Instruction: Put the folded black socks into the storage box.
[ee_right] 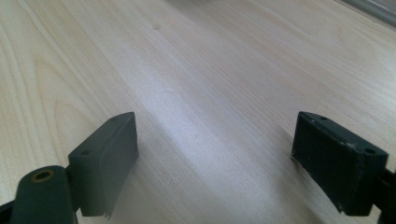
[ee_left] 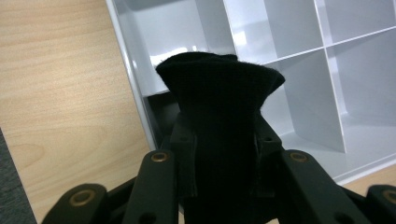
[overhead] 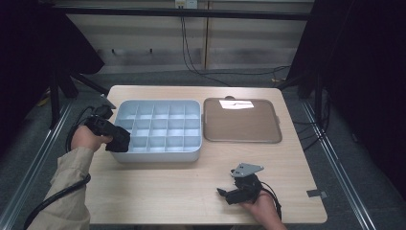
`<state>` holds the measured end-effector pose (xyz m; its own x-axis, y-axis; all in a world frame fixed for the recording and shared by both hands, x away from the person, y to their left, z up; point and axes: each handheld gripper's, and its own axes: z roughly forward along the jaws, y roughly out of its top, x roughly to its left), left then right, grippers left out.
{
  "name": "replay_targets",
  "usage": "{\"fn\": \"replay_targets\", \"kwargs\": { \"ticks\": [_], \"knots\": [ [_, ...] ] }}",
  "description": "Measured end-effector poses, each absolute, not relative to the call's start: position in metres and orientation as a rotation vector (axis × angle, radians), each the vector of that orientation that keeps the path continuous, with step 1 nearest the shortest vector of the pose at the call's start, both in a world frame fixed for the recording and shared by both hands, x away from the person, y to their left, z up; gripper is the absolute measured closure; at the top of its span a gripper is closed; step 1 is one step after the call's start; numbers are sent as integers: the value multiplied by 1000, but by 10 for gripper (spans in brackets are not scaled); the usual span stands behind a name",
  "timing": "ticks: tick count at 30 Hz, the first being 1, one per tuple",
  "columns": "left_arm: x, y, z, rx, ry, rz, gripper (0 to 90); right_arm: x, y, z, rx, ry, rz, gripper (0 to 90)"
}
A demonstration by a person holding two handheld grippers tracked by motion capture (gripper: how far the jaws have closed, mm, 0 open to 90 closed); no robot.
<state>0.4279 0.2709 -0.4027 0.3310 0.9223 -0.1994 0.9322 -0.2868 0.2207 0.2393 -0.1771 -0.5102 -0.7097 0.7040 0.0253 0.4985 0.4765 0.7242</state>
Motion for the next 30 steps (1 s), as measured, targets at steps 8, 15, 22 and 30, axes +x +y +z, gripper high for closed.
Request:
{"fn": "replay_targets", "kwargs": {
  "ticks": [8,15,22,30],
  "knots": [
    [428,267,-407,2325,1682,-27,697,239,-177,-510,1028,2451,1066,140],
    [426,269,-409,2305,1679,-31,697,239,-177,-510,1026,2451,1066,140],
    [424,268,-411,2321,1665,-14,696,239,-177,-510,1027,2451,1066,140],
    [423,267,-413,2324,1667,9,694,239,-177,-510,1026,2450,1066,139]
  ]
}}
